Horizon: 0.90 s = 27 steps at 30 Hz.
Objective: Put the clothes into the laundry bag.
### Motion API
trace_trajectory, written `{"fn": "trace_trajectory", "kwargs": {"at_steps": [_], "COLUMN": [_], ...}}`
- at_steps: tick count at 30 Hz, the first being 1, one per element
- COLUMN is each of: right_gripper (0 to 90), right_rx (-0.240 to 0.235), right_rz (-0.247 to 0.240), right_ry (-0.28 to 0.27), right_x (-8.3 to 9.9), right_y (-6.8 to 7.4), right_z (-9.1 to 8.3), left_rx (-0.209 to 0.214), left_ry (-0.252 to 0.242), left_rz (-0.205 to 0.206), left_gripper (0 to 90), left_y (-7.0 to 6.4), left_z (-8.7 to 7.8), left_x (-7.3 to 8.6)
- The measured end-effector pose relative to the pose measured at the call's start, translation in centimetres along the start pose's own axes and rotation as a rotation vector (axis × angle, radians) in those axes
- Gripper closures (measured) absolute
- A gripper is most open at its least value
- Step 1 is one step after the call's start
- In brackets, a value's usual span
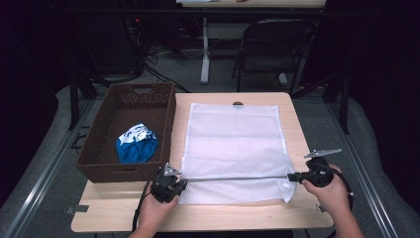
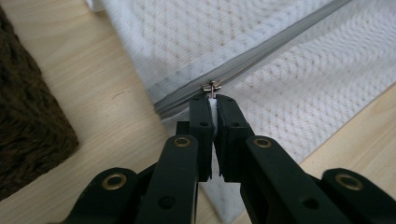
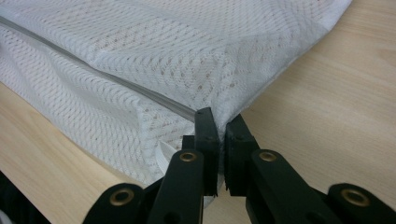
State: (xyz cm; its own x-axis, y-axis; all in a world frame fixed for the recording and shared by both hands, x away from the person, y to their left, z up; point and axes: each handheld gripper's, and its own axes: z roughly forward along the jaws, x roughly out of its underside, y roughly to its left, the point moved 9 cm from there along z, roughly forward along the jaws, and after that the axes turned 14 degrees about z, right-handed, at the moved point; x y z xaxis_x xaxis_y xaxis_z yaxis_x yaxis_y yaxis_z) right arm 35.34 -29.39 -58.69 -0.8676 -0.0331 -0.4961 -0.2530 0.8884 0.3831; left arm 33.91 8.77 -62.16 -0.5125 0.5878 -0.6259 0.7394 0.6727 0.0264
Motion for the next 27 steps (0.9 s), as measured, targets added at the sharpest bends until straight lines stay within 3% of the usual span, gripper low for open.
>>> {"fn": "trace_trajectory", "kwargs": {"at_steps": [9,16,27], "right_gripper": [86.0,86.1,86.1], "right_rx": [0.000,0.026,0.029], "right_rz": [0.000,0.012,0.025], "right_ry": [0.001,-0.004,0.017], "right_x": [0.1,0.0,0.4], "right_y": [-0.1,-0.7,-1.1], "right_z": [0.1,-0.1,0.3], "left_rx": [-0.003,-0.011,0.023], "left_ry": [0.009,0.014,0.030], "left_rz": [0.001,-0.015,-0.022], "left_gripper": [86.8,86.8,86.8], "left_y": [0.1,0.6,0.1], "left_z": [-0.2,-0.4,-0.5], "left_x": [0.4,0.9,1.8]}}
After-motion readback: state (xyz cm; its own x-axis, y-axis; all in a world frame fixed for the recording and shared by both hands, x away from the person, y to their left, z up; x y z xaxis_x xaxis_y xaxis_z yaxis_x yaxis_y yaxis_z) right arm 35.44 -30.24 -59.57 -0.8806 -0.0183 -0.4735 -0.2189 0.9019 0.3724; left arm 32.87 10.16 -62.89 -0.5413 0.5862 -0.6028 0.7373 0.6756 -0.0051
